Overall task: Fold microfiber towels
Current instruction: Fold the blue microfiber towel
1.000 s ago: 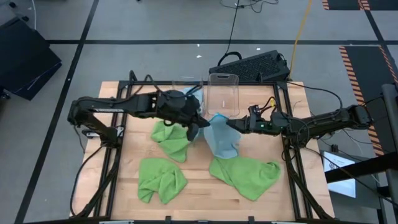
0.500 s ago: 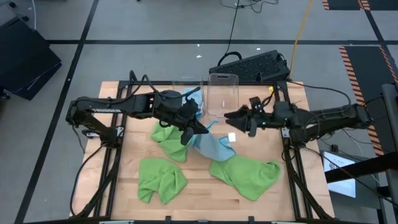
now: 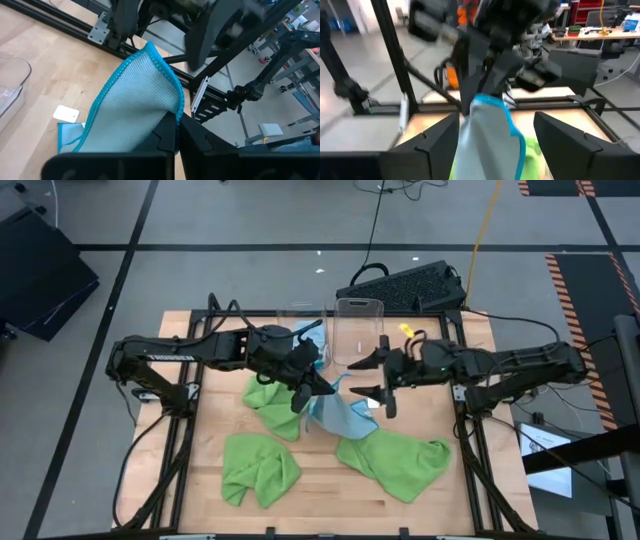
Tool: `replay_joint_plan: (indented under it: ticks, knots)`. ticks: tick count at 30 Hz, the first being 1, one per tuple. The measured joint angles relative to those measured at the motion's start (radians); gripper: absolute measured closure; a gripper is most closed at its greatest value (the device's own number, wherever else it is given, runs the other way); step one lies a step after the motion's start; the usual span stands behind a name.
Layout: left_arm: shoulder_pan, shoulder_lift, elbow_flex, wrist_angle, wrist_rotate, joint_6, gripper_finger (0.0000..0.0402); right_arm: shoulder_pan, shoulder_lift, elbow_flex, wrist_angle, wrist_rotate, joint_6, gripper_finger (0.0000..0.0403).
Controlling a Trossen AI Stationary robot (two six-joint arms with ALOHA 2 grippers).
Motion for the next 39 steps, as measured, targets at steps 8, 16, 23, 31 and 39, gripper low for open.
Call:
replay_joint_plan:
  ticks: [8,16,23,31,39]
  knots:
    - [-0.001,0.0,0.0,-0.017,-0.004,-0.038,0.0392,-0.001,0.049,-0.001,0.039,0.027,-0.094,0.0225]
    - [-0.001,0.0,0.0,-0.016,-0.004,-0.045,0.0397,-0.001,0.048,-0.001,0.028,0.024,-0.095,0.0371]
    - [-0.001,0.0,0.0,-0.017,-0.014,-0.056,0.038,-0.001,0.046,-0.001,0.028,0.023,-0.027,0.0396]
    - [-0.04,0.0,0.0,-0.017,-0.185,-0.05,0.0335,-0.001,-0.001,-0.001,0.014,0.078,0.068,0.0401]
    - [-0.074,0.0,0.0,-0.011,-0.326,-0.092,0.0224,-0.001,-0.048,-0.001,-0.002,0.079,0.124,0.0401]
